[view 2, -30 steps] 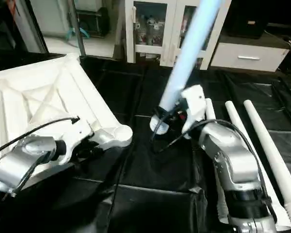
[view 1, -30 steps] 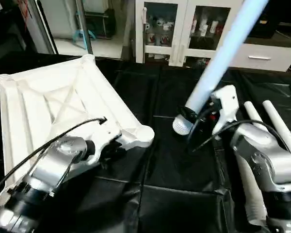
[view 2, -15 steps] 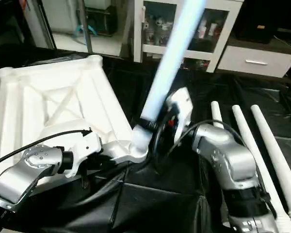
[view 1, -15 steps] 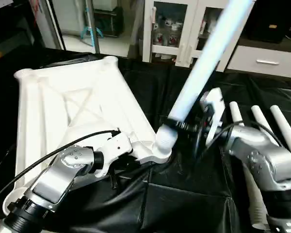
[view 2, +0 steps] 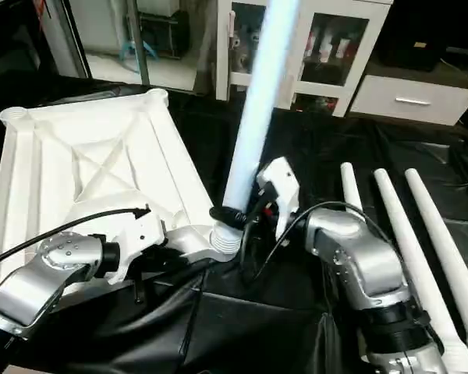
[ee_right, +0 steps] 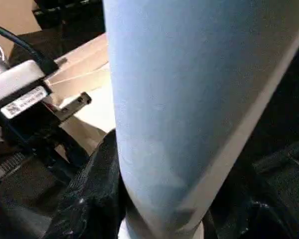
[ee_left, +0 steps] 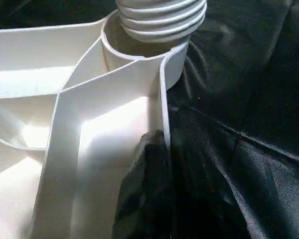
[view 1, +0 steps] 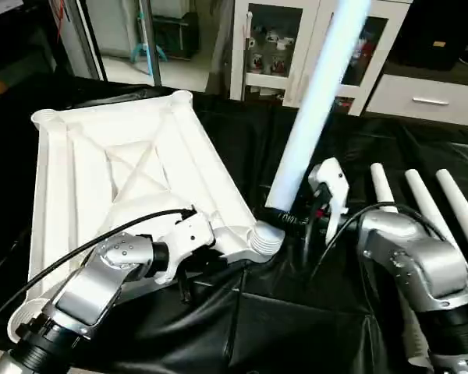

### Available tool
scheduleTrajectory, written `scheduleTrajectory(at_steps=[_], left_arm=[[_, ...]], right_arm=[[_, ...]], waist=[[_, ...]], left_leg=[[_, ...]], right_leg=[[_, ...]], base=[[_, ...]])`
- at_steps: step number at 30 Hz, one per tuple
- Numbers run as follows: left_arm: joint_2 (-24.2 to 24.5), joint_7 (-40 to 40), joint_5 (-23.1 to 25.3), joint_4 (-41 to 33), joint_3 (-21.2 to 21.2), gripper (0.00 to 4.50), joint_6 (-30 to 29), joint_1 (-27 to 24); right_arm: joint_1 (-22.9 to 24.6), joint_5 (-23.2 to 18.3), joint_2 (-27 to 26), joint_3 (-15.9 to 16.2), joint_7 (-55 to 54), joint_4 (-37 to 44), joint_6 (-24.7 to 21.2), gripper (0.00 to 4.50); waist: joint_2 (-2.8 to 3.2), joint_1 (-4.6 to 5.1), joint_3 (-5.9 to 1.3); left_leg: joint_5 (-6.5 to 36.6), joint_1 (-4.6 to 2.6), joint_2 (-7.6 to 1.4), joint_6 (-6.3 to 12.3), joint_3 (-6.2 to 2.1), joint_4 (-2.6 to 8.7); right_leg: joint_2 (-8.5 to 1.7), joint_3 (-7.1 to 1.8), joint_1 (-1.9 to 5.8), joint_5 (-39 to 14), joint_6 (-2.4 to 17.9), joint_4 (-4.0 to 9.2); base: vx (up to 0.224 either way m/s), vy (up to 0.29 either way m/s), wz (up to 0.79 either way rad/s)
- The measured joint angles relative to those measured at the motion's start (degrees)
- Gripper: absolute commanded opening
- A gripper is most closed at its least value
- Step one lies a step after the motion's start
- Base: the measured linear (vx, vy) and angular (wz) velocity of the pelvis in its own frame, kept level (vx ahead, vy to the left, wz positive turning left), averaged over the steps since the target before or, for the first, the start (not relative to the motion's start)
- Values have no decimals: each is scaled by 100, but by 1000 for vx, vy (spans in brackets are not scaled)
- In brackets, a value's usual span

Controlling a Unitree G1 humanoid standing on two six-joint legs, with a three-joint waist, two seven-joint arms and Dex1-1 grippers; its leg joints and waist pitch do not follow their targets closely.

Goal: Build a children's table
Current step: Insert table leg to table base

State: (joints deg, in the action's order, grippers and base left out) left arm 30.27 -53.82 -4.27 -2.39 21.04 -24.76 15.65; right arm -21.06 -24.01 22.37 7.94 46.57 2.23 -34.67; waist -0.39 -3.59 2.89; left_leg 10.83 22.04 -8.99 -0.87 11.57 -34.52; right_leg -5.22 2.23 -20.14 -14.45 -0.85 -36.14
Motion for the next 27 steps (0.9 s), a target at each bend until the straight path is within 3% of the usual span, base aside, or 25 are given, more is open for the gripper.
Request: scheduleTrajectory(at_steps=[15,27], left_arm=[[47,-57,22,51,-3,0,31,22],[78,-80,51,88,-2,0,31,23]], right_arm=[[-342,375,-77,367,203,-497,408,184],[-388,246,-315,163,196,-954,425,184]], waist=[[-11,5,-7],[-61,26,-53]], left_leg=[[-4,-1,0,4,0,1],[-4,-12,-1,2,-1,7]], right_leg=[[0,1,0,1,-1,-3],[1,1,3,2,-1,-5]], base=[[0,0,0],[0,0,0]])
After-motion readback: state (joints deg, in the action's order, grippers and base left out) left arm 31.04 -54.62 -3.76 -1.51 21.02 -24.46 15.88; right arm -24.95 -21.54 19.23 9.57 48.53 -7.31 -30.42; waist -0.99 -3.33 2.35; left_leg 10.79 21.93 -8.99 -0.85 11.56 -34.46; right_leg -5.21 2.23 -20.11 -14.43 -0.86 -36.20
